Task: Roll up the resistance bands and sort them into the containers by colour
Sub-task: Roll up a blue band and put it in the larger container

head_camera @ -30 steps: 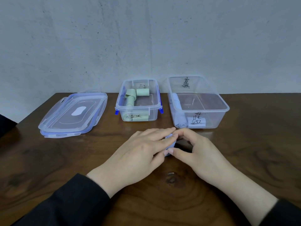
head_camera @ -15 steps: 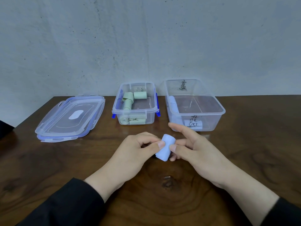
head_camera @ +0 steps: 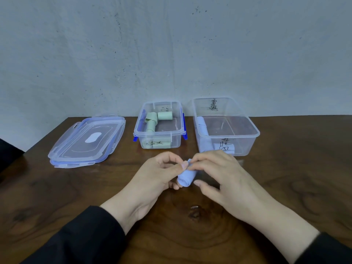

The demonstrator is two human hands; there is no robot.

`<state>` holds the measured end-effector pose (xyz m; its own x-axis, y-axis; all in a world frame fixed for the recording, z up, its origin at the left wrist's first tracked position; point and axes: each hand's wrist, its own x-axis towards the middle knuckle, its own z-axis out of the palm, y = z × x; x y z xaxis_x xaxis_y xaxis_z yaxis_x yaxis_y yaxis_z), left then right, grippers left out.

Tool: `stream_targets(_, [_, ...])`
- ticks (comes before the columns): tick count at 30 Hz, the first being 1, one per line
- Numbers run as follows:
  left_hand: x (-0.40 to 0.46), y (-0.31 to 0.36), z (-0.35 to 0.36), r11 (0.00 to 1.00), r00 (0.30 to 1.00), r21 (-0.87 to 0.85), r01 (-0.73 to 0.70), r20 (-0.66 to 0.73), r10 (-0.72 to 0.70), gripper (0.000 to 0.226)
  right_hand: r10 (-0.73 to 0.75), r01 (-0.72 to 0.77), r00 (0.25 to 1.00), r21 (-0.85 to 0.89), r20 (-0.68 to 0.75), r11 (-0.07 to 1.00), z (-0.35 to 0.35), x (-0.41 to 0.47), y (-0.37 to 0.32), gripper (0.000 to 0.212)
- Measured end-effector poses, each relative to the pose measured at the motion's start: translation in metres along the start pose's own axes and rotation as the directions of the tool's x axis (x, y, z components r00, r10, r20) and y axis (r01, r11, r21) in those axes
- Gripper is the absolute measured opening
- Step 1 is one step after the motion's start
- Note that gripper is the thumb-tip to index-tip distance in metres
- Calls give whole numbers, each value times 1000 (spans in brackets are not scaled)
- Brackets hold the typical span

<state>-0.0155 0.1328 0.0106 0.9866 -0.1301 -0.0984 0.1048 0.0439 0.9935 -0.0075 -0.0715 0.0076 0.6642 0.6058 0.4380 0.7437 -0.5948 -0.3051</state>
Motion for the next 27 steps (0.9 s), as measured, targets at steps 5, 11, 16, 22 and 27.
stream_targets(5, [-2,2,8,999,999,-35,19,-25,-20,19,-3,0,1000,-96,-29,995,-4,1,-5,31])
stream_targets(11, [4,4,27,995,996,-81,64,-55,-68,18,-3,2,1000,-198,-6,980,-20,1,-1,27])
stream_targets(16, [15,8,43,996,997,-87,18,-74,-25,29,-6,4,1000,-274,-3,962,-41,5,13,21])
stream_targets(22, [41,-1,55,963,944,256,-84,-290,159,33,242,-230,970,-369,-13,901,-103,49,62,11])
stream_targets(27, [70,3,65,951,953,268,-153,-213,214,49,314,-228,945,-502,93,835,-108,113,107,36])
